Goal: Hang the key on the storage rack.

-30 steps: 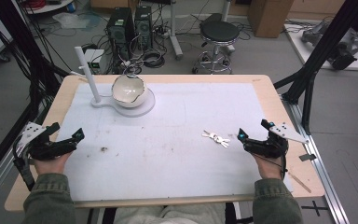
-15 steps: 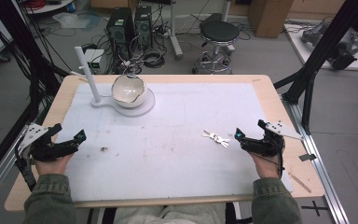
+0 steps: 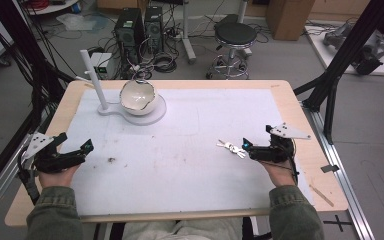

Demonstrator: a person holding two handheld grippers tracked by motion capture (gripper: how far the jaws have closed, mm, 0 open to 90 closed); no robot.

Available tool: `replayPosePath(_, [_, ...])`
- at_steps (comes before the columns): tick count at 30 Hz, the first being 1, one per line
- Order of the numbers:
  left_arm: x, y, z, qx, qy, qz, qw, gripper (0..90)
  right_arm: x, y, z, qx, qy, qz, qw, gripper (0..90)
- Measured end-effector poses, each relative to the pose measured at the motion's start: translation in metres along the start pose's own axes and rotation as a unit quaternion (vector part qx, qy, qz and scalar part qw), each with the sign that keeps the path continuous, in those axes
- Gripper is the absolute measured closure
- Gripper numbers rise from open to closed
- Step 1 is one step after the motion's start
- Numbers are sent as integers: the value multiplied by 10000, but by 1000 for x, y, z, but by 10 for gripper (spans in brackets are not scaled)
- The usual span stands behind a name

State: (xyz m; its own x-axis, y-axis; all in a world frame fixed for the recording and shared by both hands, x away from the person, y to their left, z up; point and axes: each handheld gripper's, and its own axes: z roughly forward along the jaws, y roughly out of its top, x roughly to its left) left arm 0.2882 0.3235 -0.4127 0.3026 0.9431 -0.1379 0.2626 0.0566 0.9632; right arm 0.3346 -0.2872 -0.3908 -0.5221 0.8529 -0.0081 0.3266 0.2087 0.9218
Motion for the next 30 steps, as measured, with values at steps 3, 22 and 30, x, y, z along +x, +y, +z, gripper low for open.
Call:
replayPosePath(3, [0,0,0,-14,28,13,10000,17,0,4,5,183,64,-99,9998,5])
replayPosePath(22, [2,0,0,-28,85,-12,10000,17,3,30,41,1140,261,-588,9914,6])
replayPosePath(30, [2,0,0,-42,69,-24,10000,17,4,33,54,1503,419,-659,9856,6])
